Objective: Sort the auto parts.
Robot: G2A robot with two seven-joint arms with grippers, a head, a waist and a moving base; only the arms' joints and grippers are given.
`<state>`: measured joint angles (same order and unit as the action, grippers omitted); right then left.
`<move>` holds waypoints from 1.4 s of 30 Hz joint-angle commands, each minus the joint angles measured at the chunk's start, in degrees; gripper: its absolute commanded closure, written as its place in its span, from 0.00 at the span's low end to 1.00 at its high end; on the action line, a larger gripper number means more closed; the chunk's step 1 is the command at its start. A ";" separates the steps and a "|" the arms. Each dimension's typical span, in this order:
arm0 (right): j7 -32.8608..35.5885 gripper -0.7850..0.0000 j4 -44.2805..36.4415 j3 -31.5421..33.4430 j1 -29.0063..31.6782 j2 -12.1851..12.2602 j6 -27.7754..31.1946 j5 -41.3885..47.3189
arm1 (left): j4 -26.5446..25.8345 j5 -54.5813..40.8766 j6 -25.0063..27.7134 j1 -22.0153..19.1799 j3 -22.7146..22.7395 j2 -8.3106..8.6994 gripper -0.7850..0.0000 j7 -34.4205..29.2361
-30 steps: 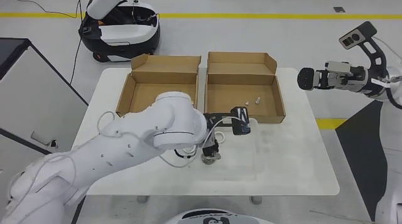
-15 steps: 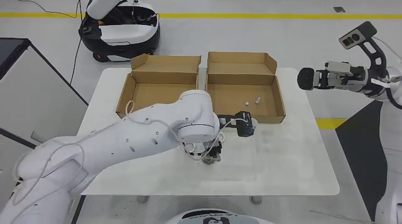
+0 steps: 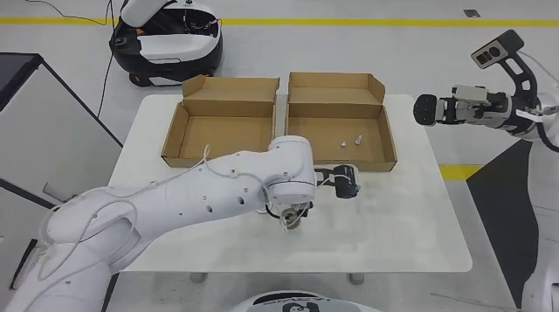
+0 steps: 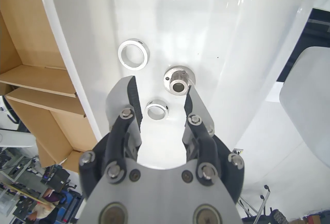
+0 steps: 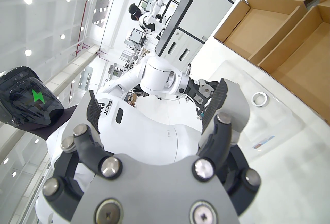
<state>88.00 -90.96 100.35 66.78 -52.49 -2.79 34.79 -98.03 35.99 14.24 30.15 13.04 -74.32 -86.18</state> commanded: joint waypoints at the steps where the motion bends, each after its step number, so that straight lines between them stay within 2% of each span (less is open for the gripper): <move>1: 0.00 0.00 0.00 0.00 0.00 0.00 0.00 0.00 | 0.64 0.76 0.98 0.23 -0.61 -0.41 0.57 0.34; 5: 0.00 0.00 0.00 0.00 0.00 0.00 0.00 0.00 | 2.03 2.91 1.45 0.42 -1.69 -1.26 0.62 0.05; 19: 0.00 0.00 0.00 0.00 0.00 0.00 0.00 0.00 | 7.50 9.19 3.48 0.81 -3.20 -4.51 0.68 3.03; 35: 0.00 0.00 0.00 0.00 0.00 0.00 0.00 0.00 | 13.75 13.34 5.88 2.67 -3.29 -8.04 0.82 3.83; 42: 0.00 0.00 0.00 0.00 0.00 0.00 0.00 0.00 | 15.60 15.54 5.88 3.20 -3.30 -9.24 0.83 3.14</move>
<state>88.00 -90.96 100.35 66.78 -52.49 -2.79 34.79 -82.78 51.29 20.08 33.25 9.75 -83.38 -82.84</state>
